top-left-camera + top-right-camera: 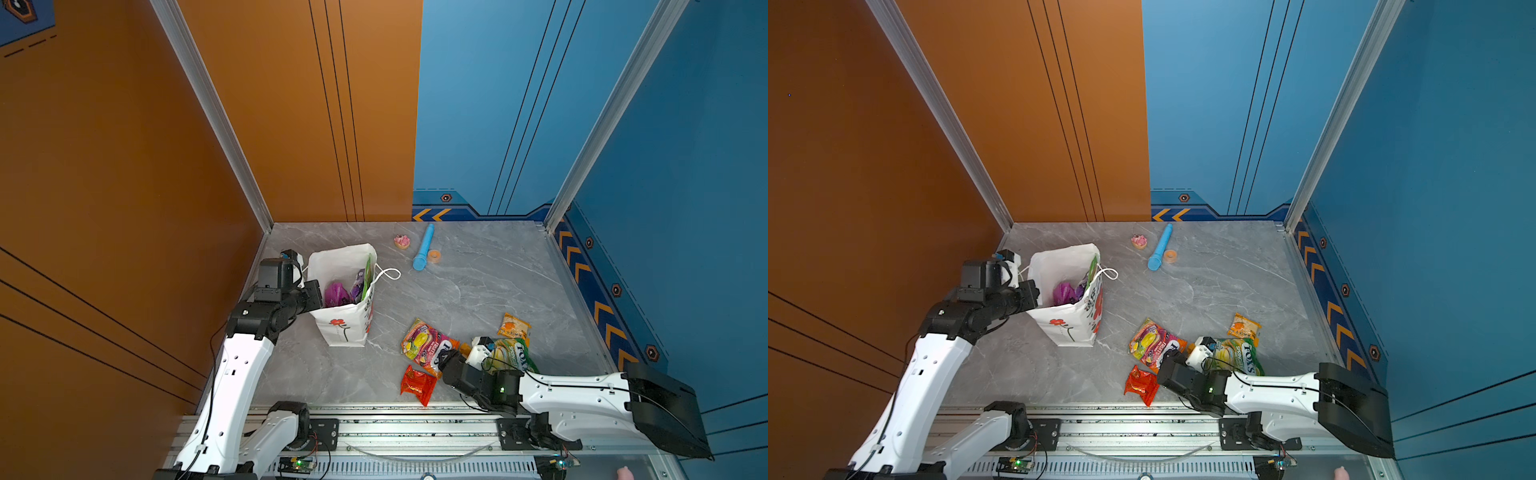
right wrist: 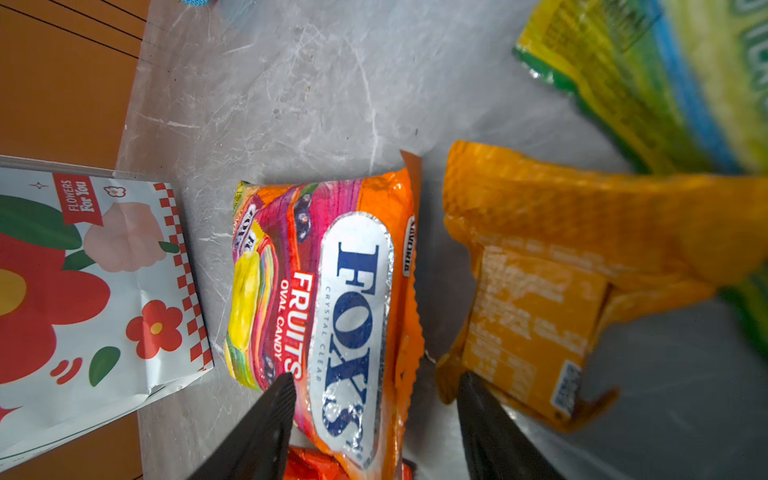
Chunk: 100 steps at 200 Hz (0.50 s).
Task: Place the snacks into the paper bag
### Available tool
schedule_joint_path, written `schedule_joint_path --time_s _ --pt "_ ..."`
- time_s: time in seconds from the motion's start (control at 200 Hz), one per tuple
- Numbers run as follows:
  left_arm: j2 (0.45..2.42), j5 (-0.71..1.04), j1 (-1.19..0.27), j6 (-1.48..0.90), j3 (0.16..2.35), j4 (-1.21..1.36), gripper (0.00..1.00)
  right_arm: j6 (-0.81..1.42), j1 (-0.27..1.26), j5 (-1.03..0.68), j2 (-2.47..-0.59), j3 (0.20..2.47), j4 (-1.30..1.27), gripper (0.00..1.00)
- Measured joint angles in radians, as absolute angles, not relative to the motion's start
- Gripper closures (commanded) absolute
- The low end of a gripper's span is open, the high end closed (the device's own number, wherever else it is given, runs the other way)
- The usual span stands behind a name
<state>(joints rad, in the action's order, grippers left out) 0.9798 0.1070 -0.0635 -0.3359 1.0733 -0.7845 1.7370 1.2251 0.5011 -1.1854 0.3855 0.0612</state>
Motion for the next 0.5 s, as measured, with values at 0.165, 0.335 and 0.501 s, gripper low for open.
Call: schedule_joint_path --time_s 0.165,0.335,0.501 --pt "0.98 0.104 -0.057 -0.336 1.073 -0.786 1.0 1.753 1.224 0.497 -1.229 0.382 0.011 0.43" --pt "0.982 0.104 -0.05 -0.336 1.073 -0.786 1.0 1.755 1.203 0.466 -1.284 0.382 -0.073 0.44" --pt "0.992 0.105 -0.033 -0.336 1.073 -0.782 1.0 1.752 1.17 0.429 -1.295 0.382 -0.113 0.45"
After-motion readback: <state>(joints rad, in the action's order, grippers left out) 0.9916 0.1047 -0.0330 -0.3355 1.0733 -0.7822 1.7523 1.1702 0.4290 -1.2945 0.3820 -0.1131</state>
